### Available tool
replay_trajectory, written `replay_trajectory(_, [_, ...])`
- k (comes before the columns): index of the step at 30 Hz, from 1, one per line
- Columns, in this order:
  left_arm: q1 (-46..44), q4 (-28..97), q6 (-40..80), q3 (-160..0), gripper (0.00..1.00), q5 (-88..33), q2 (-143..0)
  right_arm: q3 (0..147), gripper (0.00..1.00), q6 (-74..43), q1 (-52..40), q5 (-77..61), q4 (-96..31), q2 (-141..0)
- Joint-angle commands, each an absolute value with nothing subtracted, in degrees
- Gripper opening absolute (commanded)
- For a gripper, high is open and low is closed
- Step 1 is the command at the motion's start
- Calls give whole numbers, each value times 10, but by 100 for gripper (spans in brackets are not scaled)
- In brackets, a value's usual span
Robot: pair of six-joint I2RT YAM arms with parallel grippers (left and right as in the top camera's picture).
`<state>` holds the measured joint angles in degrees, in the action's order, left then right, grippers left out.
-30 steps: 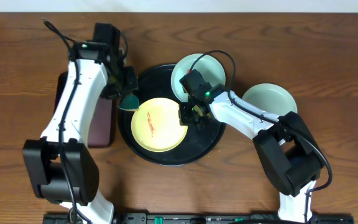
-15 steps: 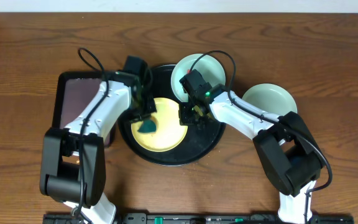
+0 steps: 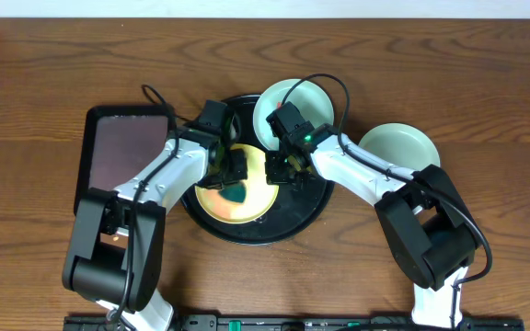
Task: Clean dirty plates on tray and stack at the side
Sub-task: 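Scrub the yellow plate with the sponge in the left gripper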
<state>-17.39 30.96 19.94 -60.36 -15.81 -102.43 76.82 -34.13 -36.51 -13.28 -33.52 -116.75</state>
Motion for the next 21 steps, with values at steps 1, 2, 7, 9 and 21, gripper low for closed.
replay_trajectory(1, [-182,295,186,-596,7,-154,-1033,776,1,-351,-364,-121,-334,-1178])
replay_trajectory(2, [-181,296,210,-596,7,-110,-1033,776,1,-351,-364,-120,-334,-1178])
replay_trajectory(7, [-175,356,376,-596,7,116,-1033,776,1,-351,-364,-120,-334,-1178])
replay_trajectory(9, [-174,378,391,-596,7,130,-1033,776,1,-351,-364,-120,-334,-1178])
replay_trajectory(21, [-174,419,98,-615,7,-254,-1033,776,1,-351,-355,-128,-334,-1178])
